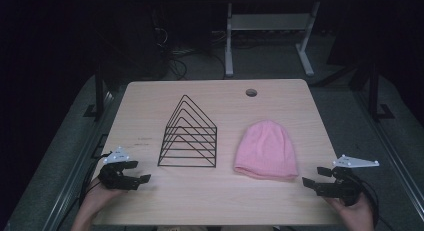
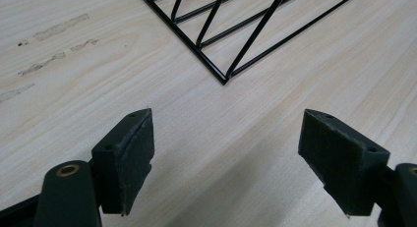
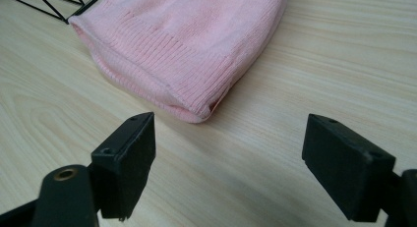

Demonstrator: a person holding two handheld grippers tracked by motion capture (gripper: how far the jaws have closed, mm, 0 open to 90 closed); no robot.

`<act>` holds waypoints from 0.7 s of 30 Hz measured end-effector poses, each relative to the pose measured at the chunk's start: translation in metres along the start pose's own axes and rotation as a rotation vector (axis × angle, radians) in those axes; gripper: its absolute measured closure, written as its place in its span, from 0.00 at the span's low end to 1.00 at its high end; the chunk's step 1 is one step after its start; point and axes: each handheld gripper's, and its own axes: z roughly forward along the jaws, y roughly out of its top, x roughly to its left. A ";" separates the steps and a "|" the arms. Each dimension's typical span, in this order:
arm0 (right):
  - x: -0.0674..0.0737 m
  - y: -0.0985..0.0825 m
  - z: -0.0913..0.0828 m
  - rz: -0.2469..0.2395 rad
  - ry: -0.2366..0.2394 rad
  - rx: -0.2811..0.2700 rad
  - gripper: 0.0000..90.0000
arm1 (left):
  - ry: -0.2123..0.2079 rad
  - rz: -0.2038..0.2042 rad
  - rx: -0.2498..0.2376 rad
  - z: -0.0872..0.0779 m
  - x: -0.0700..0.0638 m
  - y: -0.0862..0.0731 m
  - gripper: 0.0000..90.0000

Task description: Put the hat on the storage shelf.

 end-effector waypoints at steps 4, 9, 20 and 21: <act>0.001 0.001 0.000 -0.002 0.004 -0.006 0.22 | 0.002 0.009 0.002 -0.001 0.000 0.000 0.24; 0.004 0.004 0.000 -0.013 0.004 -0.006 0.22 | 0.002 0.006 -0.009 -0.001 0.001 -0.001 0.24; 0.003 0.034 0.004 -0.032 0.046 0.034 0.19 | -0.002 -0.001 -0.007 -0.002 -0.002 -0.004 0.24; 0.003 0.037 0.005 -0.034 0.051 0.038 0.19 | 0.000 0.004 -0.004 -0.002 -0.001 -0.004 0.24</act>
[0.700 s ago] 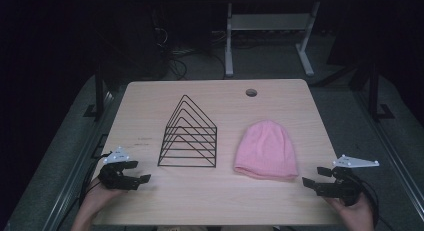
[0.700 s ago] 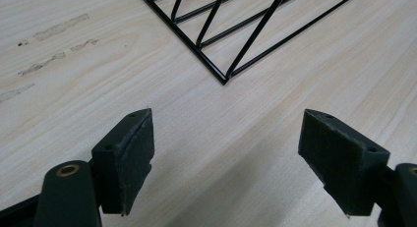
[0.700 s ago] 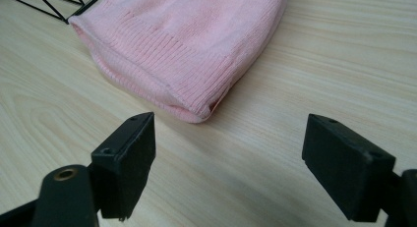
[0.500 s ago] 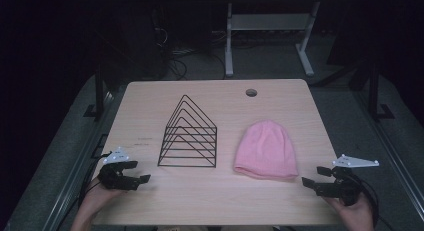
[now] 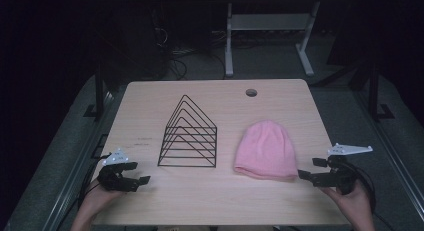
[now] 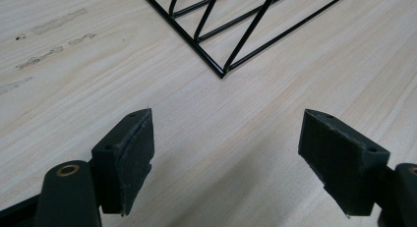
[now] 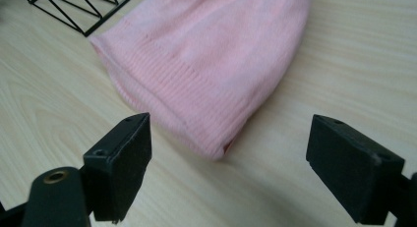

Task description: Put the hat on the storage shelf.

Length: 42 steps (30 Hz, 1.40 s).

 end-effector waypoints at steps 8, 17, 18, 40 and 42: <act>-0.002 0.033 0.000 -0.046 0.026 0.018 0.19 | 0.004 -0.008 -0.002 -0.002 0.001 -0.002 0.24; -0.006 0.064 0.010 -0.055 0.064 0.059 0.19 | 0.008 -0.016 -0.022 -0.004 0.000 -0.001 0.24; -0.006 0.068 0.012 -0.063 0.060 0.067 0.19 | 0.009 -0.013 -0.021 -0.004 0.000 -0.001 0.24; -0.024 0.116 0.062 -0.051 0.079 0.193 0.19 | -0.013 -0.024 -0.037 -0.003 0.002 0.001 0.24; -0.028 0.119 0.065 -0.052 0.069 0.196 0.19 | -0.013 -0.028 -0.040 -0.004 0.003 0.001 0.24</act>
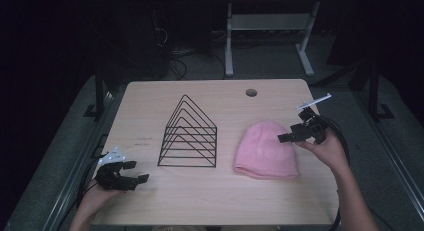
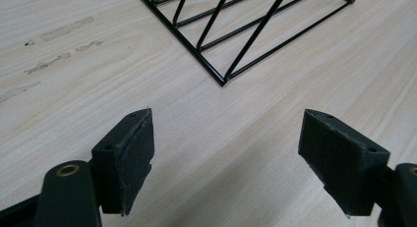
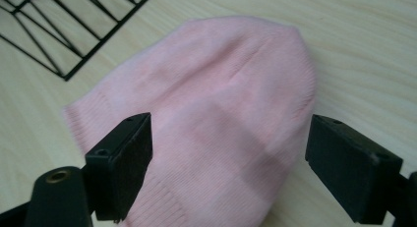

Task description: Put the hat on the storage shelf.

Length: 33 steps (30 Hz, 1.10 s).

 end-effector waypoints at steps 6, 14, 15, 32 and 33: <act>-0.014 0.007 0.009 0.036 -0.019 0.024 0.19 | -0.002 0.002 0.002 0.001 -0.001 0.000 0.24; -0.021 0.018 0.020 0.047 -0.005 0.030 0.22 | -0.003 0.001 0.007 0.001 0.001 -0.001 0.24; -0.021 0.020 0.021 0.042 -0.007 0.034 0.22 | -0.004 0.003 0.008 0.001 0.001 -0.001 0.24; -0.044 0.034 0.051 0.087 -0.028 0.110 0.31 | -0.004 -0.018 -0.002 0.001 0.003 -0.003 0.24; -0.045 0.034 0.053 0.087 -0.025 0.115 0.32 | -0.005 -0.013 0.001 0.001 0.003 -0.003 0.24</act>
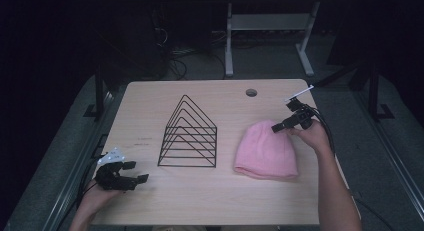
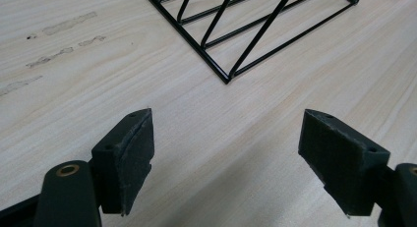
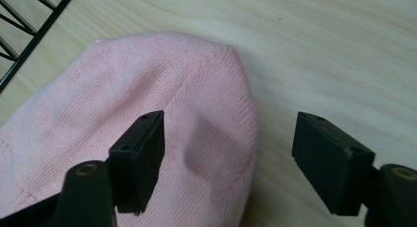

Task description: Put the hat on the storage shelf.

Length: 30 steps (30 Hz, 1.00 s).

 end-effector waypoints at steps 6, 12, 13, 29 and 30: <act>-0.004 0.000 0.009 0.013 0.033 0.032 0.42 | -0.005 -0.011 -0.004 0.001 -0.001 -0.001 0.24; 0.001 0.002 0.018 -0.015 0.034 0.052 0.49 | -0.010 -0.006 -0.001 0.002 -0.003 0.000 0.24; 0.001 0.003 0.019 -0.009 0.037 0.058 0.50 | -0.011 -0.002 0.001 0.002 -0.003 0.000 0.24; -0.001 -0.005 0.028 0.018 0.098 0.053 0.70 | 0.001 -0.005 -0.005 0.000 -0.002 0.000 0.24; -0.001 -0.006 0.027 0.022 0.104 0.049 0.73 | 0.002 -0.003 -0.003 0.000 -0.002 0.001 0.24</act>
